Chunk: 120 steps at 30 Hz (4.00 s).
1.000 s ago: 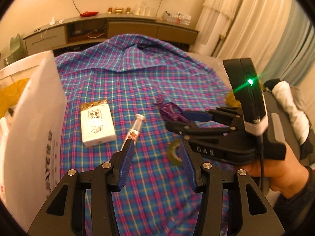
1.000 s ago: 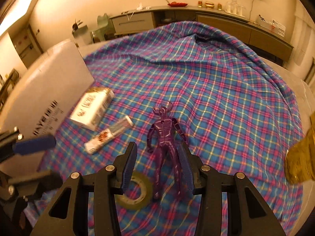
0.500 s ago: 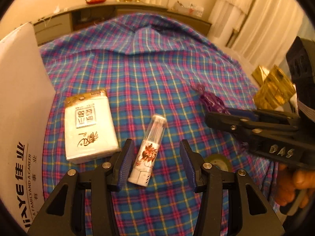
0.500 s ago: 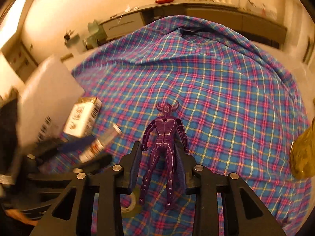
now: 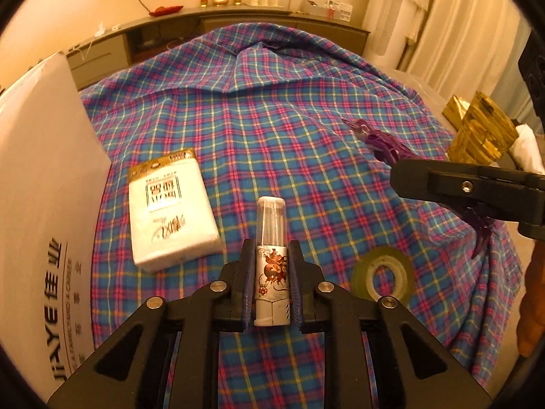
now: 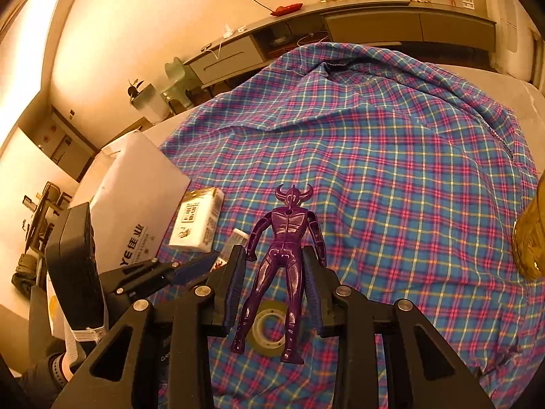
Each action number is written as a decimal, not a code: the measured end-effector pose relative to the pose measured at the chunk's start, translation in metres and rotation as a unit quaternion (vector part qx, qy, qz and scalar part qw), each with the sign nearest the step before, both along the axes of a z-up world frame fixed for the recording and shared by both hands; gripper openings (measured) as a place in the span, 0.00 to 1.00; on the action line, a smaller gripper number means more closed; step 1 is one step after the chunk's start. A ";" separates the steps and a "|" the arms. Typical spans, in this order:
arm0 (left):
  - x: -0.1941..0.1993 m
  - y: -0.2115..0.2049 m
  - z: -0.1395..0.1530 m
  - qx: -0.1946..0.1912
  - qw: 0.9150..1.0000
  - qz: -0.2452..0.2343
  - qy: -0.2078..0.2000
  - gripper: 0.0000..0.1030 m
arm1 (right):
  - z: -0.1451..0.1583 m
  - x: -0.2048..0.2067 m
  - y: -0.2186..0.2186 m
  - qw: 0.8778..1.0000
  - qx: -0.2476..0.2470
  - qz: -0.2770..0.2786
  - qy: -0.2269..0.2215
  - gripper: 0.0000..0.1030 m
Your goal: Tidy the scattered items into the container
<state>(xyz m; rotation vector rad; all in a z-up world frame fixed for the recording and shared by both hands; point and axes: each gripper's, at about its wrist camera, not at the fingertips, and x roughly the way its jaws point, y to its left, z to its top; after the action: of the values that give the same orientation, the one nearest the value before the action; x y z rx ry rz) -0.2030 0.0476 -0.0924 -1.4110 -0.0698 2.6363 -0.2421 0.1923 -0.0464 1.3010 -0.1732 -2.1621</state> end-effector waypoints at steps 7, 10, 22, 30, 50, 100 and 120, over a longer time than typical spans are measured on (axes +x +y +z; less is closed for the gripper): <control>0.023 0.002 0.011 0.014 1.000 0.008 0.002 0.19 | 0.004 0.012 0.006 1.000 -0.012 -0.003 -0.002 0.34; 0.036 0.005 0.017 0.017 1.000 0.010 0.003 0.19 | 0.009 0.018 0.006 1.000 -0.019 0.000 0.000 0.34; 0.078 0.013 0.042 0.024 1.000 0.011 0.015 0.19 | 0.020 0.041 0.007 0.999 -0.043 0.004 0.006 0.34; 0.110 0.018 0.051 0.030 0.999 0.012 0.017 0.19 | 0.018 0.066 0.008 0.998 -0.057 0.010 0.002 0.34; 0.181 0.005 0.080 0.039 0.998 0.028 0.036 0.19 | 0.018 0.125 0.008 0.997 -0.065 0.029 0.016 0.34; 0.242 -0.092 0.144 0.106 0.983 0.088 0.125 0.19 | 0.085 0.258 -0.058 0.987 -0.048 0.102 0.115 0.34; 0.245 -0.179 0.137 0.159 0.967 0.143 0.138 0.19 | 0.114 0.253 -0.144 0.980 -0.025 0.149 0.132 0.34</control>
<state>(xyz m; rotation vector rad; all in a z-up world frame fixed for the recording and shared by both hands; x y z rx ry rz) 0.0420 -0.1317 0.0448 -0.9850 -0.6793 2.8508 0.0111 0.0480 0.0680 0.9316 0.0705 -2.0306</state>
